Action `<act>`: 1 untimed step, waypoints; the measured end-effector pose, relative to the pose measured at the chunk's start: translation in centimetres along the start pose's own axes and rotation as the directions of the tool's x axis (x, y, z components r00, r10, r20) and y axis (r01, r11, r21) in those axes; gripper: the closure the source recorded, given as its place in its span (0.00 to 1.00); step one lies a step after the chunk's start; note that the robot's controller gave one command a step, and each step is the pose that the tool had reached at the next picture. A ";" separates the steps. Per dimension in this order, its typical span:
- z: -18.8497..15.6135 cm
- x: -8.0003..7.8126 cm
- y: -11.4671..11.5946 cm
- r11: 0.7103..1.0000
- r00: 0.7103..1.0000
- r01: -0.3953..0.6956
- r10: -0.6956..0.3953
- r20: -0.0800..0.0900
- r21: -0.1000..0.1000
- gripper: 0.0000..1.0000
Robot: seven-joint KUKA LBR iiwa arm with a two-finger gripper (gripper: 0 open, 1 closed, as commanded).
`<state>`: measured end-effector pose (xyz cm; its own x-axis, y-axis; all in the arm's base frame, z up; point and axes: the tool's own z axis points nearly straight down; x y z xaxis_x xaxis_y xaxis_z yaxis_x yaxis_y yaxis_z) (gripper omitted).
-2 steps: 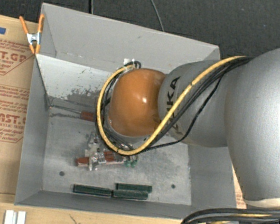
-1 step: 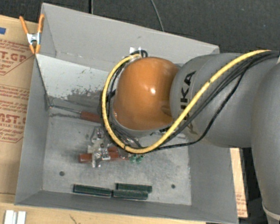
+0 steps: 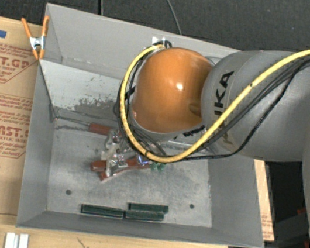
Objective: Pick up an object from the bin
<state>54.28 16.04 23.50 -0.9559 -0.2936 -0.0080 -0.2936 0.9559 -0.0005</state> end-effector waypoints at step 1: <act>0.2 0.2 0.1 1.000 1.000 0.001 -0.001 -0.005 -0.002 1.00</act>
Offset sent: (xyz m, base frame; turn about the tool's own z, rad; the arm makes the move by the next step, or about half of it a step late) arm 0.0000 0.0000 0.0000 0.0000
